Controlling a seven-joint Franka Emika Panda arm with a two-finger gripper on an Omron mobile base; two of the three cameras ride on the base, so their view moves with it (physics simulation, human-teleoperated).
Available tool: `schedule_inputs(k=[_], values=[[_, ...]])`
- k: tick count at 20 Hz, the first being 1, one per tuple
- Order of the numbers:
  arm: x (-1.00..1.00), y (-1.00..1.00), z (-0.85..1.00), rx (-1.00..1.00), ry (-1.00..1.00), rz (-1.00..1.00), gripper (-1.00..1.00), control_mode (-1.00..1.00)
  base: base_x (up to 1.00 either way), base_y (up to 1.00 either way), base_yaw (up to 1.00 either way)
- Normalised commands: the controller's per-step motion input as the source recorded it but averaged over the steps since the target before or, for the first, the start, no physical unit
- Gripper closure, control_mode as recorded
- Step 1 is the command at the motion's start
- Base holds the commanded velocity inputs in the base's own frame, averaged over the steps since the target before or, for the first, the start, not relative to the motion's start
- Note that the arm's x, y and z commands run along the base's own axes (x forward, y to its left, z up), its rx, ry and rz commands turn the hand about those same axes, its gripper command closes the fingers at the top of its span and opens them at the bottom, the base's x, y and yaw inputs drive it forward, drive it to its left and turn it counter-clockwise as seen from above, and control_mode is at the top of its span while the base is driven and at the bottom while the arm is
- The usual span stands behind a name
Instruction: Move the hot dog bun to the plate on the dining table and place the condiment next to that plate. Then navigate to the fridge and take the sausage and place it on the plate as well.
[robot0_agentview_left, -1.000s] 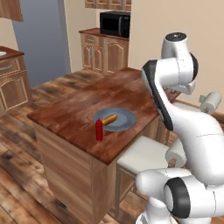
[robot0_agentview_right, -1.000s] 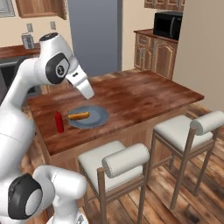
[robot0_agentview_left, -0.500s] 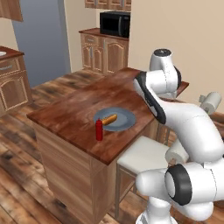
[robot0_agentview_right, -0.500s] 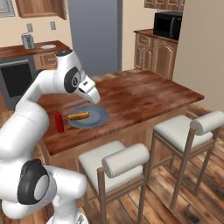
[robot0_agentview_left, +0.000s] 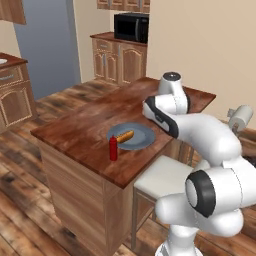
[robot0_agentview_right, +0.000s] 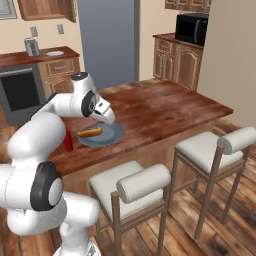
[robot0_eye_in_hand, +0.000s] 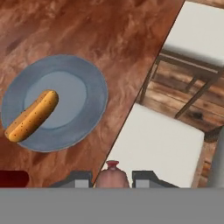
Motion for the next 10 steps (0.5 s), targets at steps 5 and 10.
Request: schedule_inputs(k=[5, 10], values=[[0.5, 0.16, -0.41, 0.0, 0.01, 0.12, 1.0, -1.0, 0.0, 0.0, 0.0], [0.37, 0.01, -0.39, 0.0, 0.0, 0.1, 1.0, -1.0, 0.0, 0.0, 0.0]])
